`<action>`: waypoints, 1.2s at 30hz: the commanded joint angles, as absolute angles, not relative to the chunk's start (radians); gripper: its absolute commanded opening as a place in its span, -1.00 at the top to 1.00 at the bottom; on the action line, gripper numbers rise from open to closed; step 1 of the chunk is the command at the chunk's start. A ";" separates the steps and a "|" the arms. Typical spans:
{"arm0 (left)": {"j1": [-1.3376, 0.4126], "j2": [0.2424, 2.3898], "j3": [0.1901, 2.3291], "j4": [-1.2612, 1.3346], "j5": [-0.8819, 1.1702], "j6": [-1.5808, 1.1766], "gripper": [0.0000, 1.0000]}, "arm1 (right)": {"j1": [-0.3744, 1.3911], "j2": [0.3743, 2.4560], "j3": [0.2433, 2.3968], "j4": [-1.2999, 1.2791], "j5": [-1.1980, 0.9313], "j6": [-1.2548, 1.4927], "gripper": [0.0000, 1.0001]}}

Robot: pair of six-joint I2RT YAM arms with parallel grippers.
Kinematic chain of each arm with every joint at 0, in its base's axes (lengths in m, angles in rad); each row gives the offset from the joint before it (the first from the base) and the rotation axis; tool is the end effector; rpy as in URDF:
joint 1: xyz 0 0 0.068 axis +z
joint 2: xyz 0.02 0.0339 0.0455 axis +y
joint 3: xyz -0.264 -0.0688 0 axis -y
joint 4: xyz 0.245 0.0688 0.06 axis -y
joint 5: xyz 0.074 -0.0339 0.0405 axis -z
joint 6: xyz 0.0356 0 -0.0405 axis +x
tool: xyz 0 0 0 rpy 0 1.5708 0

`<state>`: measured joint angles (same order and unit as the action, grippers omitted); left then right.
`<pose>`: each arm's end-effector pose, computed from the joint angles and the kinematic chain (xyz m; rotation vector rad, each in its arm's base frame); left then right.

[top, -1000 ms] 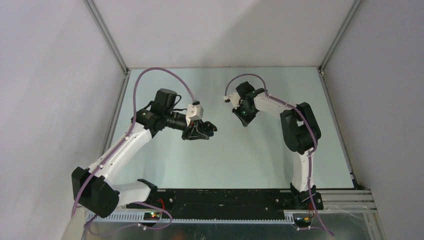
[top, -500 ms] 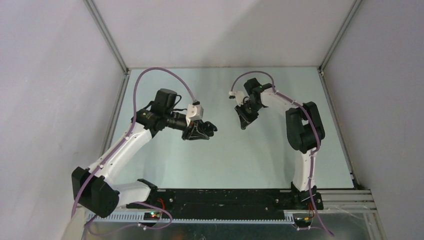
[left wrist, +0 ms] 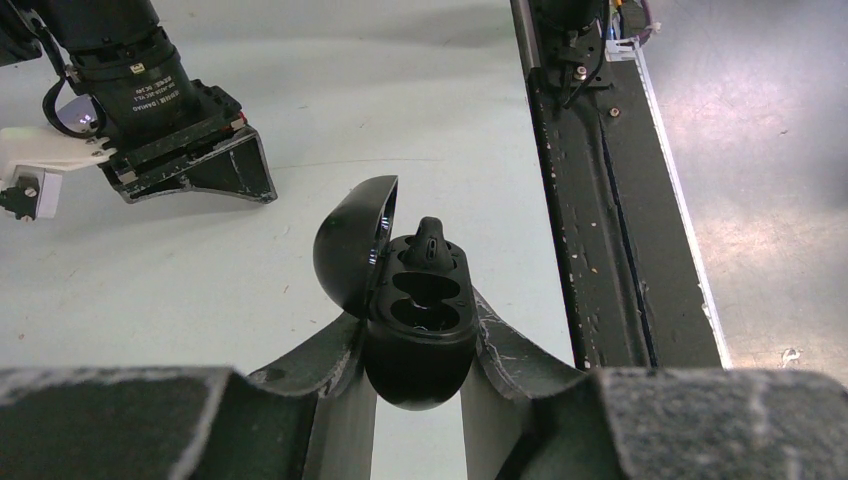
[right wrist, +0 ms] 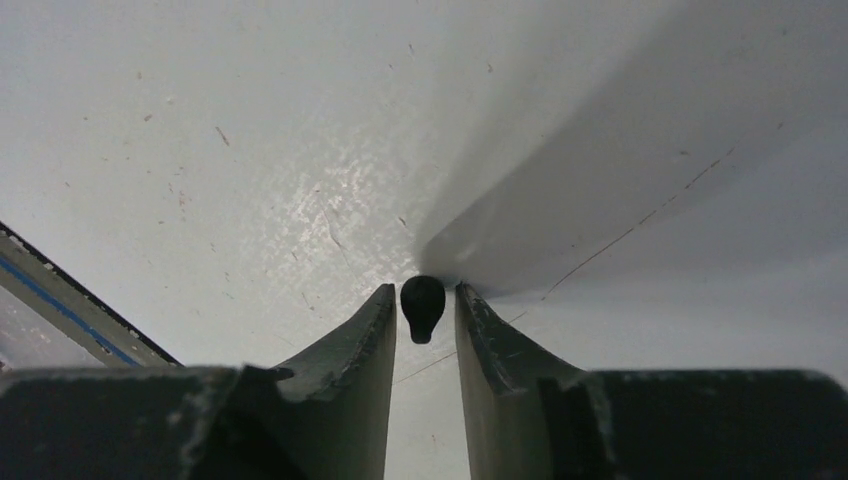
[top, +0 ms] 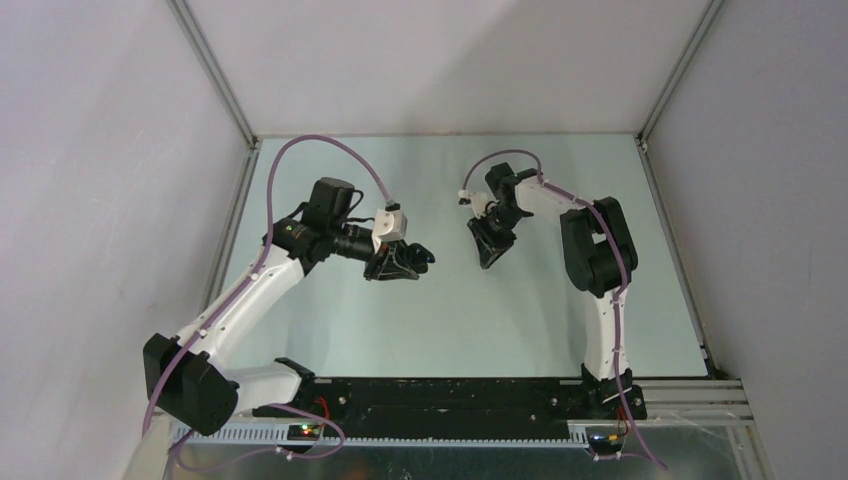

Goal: Insert the wireless bluetooth earbuds into the charging case
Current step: Pick up the earbud from the center of the board.

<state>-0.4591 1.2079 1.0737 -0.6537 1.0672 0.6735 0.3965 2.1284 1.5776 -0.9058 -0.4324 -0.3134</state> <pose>0.2026 -0.1349 0.3224 1.5107 1.4513 -1.1056 0.3743 0.1729 0.1548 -1.0691 2.7770 0.6600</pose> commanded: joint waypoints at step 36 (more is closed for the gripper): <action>-0.471 1.186 1.101 -0.641 1.062 0.696 0.99 | 0.314 2.139 1.636 -0.887 -0.457 -0.240 0.25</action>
<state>-0.4610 1.2079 1.0737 -0.6537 1.0569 0.6739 0.3317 2.1326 1.6150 -0.8898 -0.4194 -0.2592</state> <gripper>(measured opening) 0.341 0.384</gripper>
